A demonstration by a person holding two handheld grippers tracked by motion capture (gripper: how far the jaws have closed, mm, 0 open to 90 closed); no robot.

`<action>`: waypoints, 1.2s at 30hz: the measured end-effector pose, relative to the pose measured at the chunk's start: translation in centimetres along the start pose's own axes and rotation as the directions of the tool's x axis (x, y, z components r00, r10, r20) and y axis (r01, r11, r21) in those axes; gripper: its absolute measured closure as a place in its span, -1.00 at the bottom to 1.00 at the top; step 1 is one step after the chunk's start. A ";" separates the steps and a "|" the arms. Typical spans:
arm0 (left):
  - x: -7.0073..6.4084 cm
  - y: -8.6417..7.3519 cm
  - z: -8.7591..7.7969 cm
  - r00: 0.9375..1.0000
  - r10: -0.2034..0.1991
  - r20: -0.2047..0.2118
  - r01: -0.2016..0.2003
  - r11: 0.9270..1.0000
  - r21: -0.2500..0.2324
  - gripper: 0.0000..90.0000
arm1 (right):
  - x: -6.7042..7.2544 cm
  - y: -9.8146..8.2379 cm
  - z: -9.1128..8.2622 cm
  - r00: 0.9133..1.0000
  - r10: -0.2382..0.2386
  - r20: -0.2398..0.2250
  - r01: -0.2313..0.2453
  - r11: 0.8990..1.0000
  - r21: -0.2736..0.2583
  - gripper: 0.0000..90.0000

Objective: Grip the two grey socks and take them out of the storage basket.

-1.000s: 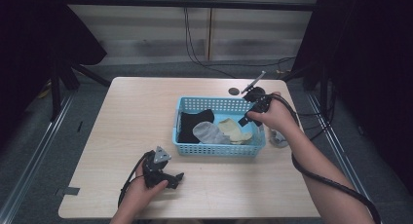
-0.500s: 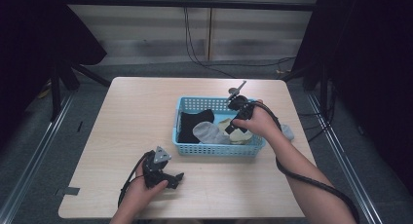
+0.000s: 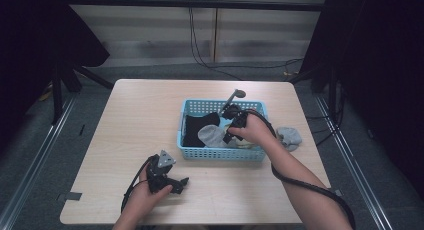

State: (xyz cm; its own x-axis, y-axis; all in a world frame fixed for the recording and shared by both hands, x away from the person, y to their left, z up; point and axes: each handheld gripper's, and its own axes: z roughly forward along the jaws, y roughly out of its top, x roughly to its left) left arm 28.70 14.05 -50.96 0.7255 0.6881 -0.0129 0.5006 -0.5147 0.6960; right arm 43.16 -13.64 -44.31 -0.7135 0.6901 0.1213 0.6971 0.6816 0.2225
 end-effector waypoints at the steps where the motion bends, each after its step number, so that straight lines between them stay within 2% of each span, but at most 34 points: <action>1: 0.0 0.0 0.0 1.000 0.000 0.000 0.000 1.000 0.000 -1.00 | 0.1 0.2 0.5 1.000 0.007 -0.019 -0.006 1.000 0.021 0.18; 2: 0.0 0.0 0.0 1.000 0.000 0.001 0.000 1.000 -0.002 -1.00 | 0.1 0.2 0.5 1.000 0.007 -0.019 -0.006 1.000 0.021 0.18; 3: 0.0 0.0 0.0 1.000 -0.007 0.005 0.007 1.000 -0.003 -1.00 | 0.3 0.3 0.9 1.000 0.013 -0.026 -0.012 0.999 0.047 0.40; 4: 0.0 0.0 0.0 1.000 -0.001 0.002 0.001 1.000 -0.002 -1.00 | 0.3 0.3 0.9 1.000 0.013 -0.026 -0.012 0.999 0.047 0.40; 5: 0.0 0.0 0.0 1.000 -0.001 0.002 0.001 1.000 -0.002 -1.00 | 0.3 0.2 1.2 0.999 0.010 -0.031 -0.007 0.997 0.074 0.55; 7: 0.0 0.0 0.0 1.000 0.001 0.002 -0.001 1.000 -0.002 -1.00 | 0.2 0.2 1.2 0.999 0.009 -0.042 -0.005 0.996 0.091 0.68; 9: 0.0 0.0 0.0 1.000 -0.001 0.003 0.001 1.000 -0.003 -1.00 | 0.3 0.2 1.2 0.999 0.025 -0.046 -0.020 0.995 0.099 0.75; 11: 0.0 0.0 0.0 1.000 0.000 0.004 0.000 1.000 -0.001 -1.00 | 0.2 0.1 1.0 0.999 0.010 -0.048 -0.005 0.995 0.097 0.82; 13: 0.0 0.0 0.0 1.000 0.002 0.003 -0.002 1.000 -0.001 -1.00 | -0.1 0.0 0.3 0.999 0.018 -0.040 -0.014 0.995 0.100 0.83; 15: 0.0 0.0 0.0 1.000 0.001 0.003 -0.001 1.000 -0.001 -1.00 | -0.3 -0.1 -0.1 0.999 0.016 -0.035 -0.013 0.996 0.091 0.83; 17: 0.0 0.0 0.0 1.000 0.001 0.003 -0.001 1.000 -0.001 -1.00 | -1.0 -0.6 -1.1 0.999 0.044 -0.026 -0.042 0.996 0.080 0.82; 20: 0.0 0.0 0.0 1.000 0.001 0.003 -0.001 1.000 -0.001 -1.00 | -1.4 -1.0 -1.5 0.998 0.061 -0.014 -0.060 0.996 0.073 0.79; 22: 0.0 0.0 0.0 1.000 0.001 0.003 -0.001 1.000 -0.001 -1.00 | -1.7 -1.4 -1.5 0.997 0.071 0.011 -0.072 0.994 0.079 0.76; 23: 0.0 0.0 0.0 1.000 0.001 0.004 -0.001 1.000 -0.001 -1.00 | -1.8 -1.5 -1.5 0.997 0.072 0.020 -0.074 0.994 0.082 0.69; 24: 0.0 0.0 0.0 1.000 0.001 0.004 -0.001 1.000 -0.001 -1.00 | -1.9 -1.7 -1.3 0.998 0.064 0.021 -0.065 0.995 0.074 0.53; 25: 0.0 0.0 0.0 1.000 0.001 0.004 -0.001 1.000 -0.001 -1.00 | -1.9 -1.7 -1.1 0.996 0.087 0.019 -0.088 0.994 0.062 0.40; 26: 0.0 0.0 0.0 1.000 0.001 0.004 -0.001 1.000 -0.001 -1.00 | -1.9 -1.8 -0.9 0.996 0.087 0.007 -0.088 0.995 0.056 0.37; 27: 0.0 0.0 0.0 1.000 0.001 0.004 -0.001 1.000 -0.001 -1.00 | -1.8 -1.7 -0.5 0.996 0.089 -0.009 -0.088 0.995 0.054 0.22; 28: 0.0 0.0 0.0 1.000 0.001 0.004 -0.001 1.000 -0.001 -1.00 | -1.8 -1.7 -0.5 0.996 0.089 -0.009 -0.088 0.995 0.054 0.22; 29: 0.0 0.0 0.0 1.000 0.001 0.004 -0.001 1.000 -0.001 -1.00 | -1.6 -1.3 -0.2 0.996 0.092 -0.010 -0.091 0.995 0.047 0.09; 34: 0.0 0.0 0.0 1.000 0.001 0.003 -0.001 1.000 -0.001 -1.00 | -1.4 -0.8 0.8 0.998 0.064 0.004 -0.064 0.997 0.043 0.04; 36: 0.0 0.0 0.0 1.000 0.002 0.003 -0.002 1.000 -0.001 -1.00 | -1.4 -0.6 1.1 0.998 0.065 -0.002 -0.065 0.997 0.040 0.25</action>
State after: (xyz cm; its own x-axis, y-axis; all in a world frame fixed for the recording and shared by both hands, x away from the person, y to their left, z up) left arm 28.70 14.07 -50.98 0.7281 0.6854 -0.0141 0.4986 -0.5153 0.6970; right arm 43.87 -14.76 -45.63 -0.6666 0.7326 0.1377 0.7444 0.6443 0.1756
